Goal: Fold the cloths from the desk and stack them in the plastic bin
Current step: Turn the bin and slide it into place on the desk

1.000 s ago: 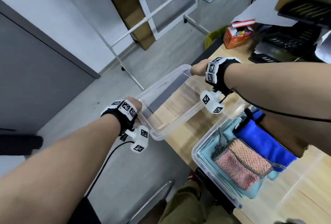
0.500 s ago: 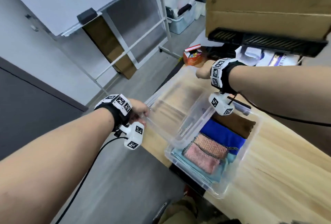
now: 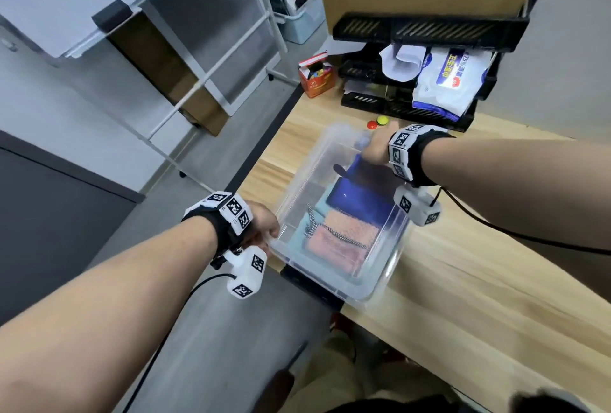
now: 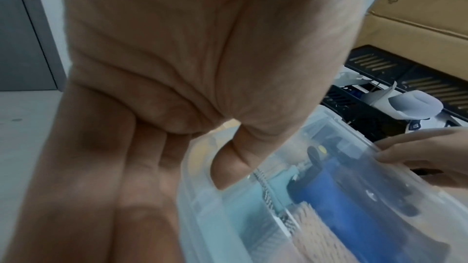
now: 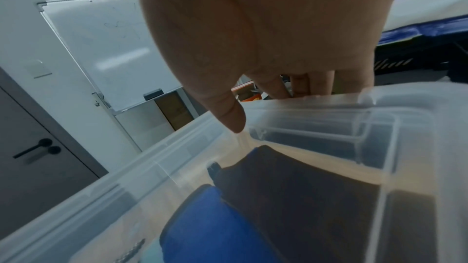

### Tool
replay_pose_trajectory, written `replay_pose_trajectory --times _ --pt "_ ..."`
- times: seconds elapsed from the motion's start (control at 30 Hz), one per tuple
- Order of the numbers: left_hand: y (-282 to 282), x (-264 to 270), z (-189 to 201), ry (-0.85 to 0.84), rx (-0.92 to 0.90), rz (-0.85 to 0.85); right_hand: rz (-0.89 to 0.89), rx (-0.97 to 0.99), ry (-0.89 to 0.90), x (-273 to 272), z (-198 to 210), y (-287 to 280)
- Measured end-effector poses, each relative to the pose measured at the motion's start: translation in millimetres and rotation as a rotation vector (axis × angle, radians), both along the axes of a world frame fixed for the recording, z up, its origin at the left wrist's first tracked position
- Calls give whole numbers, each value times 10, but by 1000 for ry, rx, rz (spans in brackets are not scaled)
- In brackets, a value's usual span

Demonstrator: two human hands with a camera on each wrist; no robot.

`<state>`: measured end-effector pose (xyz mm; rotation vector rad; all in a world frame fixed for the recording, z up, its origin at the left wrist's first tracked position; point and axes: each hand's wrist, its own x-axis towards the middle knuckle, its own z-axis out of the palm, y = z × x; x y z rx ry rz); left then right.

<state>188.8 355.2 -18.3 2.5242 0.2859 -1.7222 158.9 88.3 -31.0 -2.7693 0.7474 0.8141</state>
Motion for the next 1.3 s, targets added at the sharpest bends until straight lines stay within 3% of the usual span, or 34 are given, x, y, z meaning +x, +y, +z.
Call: replay_pose_trajectory --times 0.33,0.5,0.6,0.67,0.77,0.87,0.93,1.03,1.2,1.3 --pt "-20 -41 -74 -19 -3 -192 61 68 -7 -16 -119 -74" --pt "-18 53 -199 19 -62 -176 163 -63 86 -43 -232 -171" --pt "-115 102 -163 -35 -100 -194 123 -83 127 -124 -195 -279" --pt "-211 141 -134 -99 -119 -202 83 -50 119 -202 -192 -396" --pt "-398 220 -93 -241 -167 -196 159 -117 227 -230 -387 -616" --pt "-627 282 -66 -502 -134 -293 188 -165 280 -285 -713 -914" --pt "-768 296 -61 -667 -126 -330 209 -165 314 -446 -672 -976" --pt "-1026 251 -107 -740 -159 -285 219 -165 391 -682 -684 -1092" --pt "-1447 116 -223 -776 -434 -221 -21 -140 403 -1313 -663 -1284" --pt "-1647 -22 -237 -683 -589 -262 -239 -5 324 -1733 -319 -1205"
